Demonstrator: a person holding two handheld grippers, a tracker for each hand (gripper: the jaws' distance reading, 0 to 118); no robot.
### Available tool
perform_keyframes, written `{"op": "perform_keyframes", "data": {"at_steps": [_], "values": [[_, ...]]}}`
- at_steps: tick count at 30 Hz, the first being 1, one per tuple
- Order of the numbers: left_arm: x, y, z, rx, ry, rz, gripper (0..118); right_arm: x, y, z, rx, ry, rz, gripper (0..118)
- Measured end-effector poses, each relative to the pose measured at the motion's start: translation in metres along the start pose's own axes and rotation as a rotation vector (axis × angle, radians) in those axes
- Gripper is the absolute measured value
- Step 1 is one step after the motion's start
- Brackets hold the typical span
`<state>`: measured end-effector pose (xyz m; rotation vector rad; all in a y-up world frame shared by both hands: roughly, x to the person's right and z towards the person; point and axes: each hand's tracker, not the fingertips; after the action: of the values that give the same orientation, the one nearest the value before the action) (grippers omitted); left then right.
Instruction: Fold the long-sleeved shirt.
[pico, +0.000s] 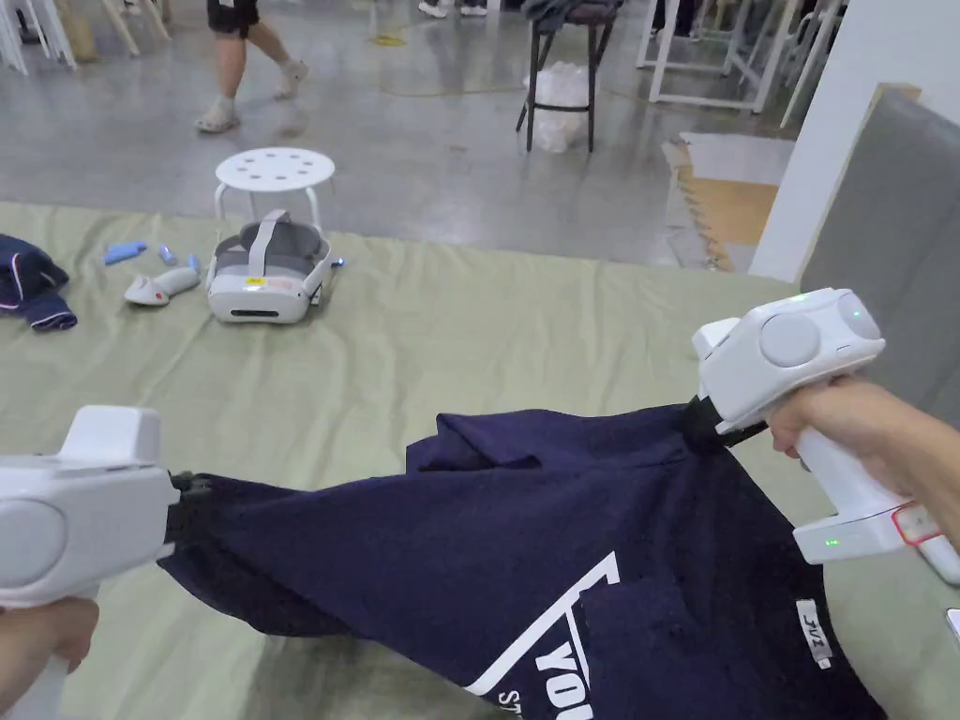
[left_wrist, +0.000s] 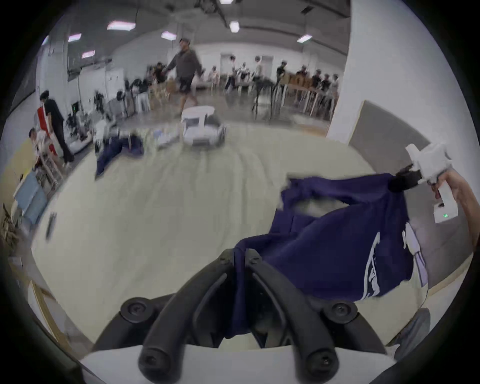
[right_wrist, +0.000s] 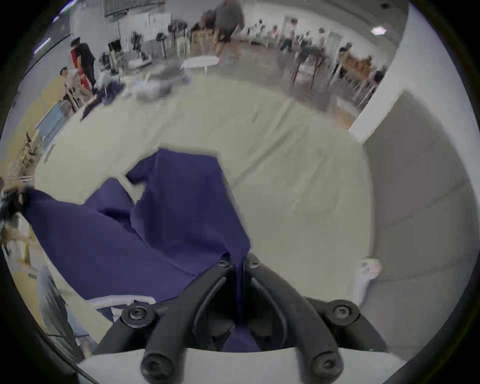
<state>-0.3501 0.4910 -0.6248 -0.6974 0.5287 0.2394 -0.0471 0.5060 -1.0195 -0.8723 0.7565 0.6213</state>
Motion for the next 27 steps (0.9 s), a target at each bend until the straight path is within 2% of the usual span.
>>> {"op": "perform_keyframes", "data": {"at_steps": [4,8,14,16,19,21,24,27], "values": [[0.003,0.123,0.017,0.165,-0.049,0.027,10,0.046,0.046,0.116,0.181,-0.127,-0.009,4],[0.021,0.252,0.038,0.335,-0.065,-0.002,10,0.081,0.108,0.22,0.36,-0.252,-0.034,4],[0.06,0.422,0.087,0.529,-0.02,0.012,10,0.12,0.21,0.317,0.601,-0.469,-0.106,4],[0.072,0.458,0.106,0.596,-0.013,0.02,10,0.129,0.236,0.338,0.67,-0.554,-0.12,4],[0.084,0.496,0.131,0.664,-0.035,0.054,10,0.142,0.261,0.368,0.752,-0.63,-0.203,4],[0.09,0.507,0.143,0.69,-0.032,0.048,10,0.145,0.268,0.383,0.788,-0.642,-0.233,4],[0.095,0.514,0.155,0.706,-0.014,0.098,10,0.146,0.268,0.399,0.799,-0.603,-0.238,4],[0.098,0.495,0.16,0.706,-0.019,0.113,10,0.137,0.26,0.401,0.805,-0.615,-0.216,4]]}}
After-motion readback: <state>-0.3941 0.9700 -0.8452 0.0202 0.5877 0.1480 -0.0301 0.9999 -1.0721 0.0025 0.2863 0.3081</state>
